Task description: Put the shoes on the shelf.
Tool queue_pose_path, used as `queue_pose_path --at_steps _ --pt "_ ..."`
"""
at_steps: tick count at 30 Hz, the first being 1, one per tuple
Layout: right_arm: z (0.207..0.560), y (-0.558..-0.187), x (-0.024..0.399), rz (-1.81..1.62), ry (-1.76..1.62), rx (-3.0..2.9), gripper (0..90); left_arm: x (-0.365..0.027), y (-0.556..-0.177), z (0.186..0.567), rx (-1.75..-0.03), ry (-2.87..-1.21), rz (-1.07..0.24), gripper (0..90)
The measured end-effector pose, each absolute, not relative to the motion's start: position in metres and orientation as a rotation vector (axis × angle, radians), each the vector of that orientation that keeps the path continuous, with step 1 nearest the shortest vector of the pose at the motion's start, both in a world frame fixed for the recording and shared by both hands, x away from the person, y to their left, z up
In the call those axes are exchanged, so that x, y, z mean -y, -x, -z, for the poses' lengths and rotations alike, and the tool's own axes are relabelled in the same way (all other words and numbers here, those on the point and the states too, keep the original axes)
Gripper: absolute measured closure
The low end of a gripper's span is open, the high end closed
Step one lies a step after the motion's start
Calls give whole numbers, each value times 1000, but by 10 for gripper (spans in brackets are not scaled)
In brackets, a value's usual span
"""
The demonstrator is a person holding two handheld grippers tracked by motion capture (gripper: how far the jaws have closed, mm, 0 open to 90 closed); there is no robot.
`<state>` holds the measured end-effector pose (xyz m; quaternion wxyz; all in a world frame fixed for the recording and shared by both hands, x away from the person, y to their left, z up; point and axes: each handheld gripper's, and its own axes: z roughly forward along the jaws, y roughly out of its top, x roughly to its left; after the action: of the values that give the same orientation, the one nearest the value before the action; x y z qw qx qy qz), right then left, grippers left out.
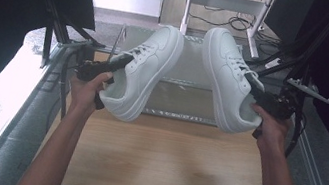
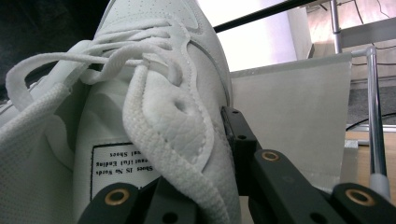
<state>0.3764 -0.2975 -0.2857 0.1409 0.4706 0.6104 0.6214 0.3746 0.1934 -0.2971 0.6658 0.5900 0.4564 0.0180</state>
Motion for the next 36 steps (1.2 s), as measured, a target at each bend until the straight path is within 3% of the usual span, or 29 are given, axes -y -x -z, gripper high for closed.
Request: queue_pose_path --at_steps 23,36 --pt "245 -429 268 -1702 -1415 -1734 845 -176 -419 249 -1066 -1377 -123 819" --pt "251 -452 253 -1676 -1488 -1706 845 -171 -445 251 -1154 -1338 -144 819"
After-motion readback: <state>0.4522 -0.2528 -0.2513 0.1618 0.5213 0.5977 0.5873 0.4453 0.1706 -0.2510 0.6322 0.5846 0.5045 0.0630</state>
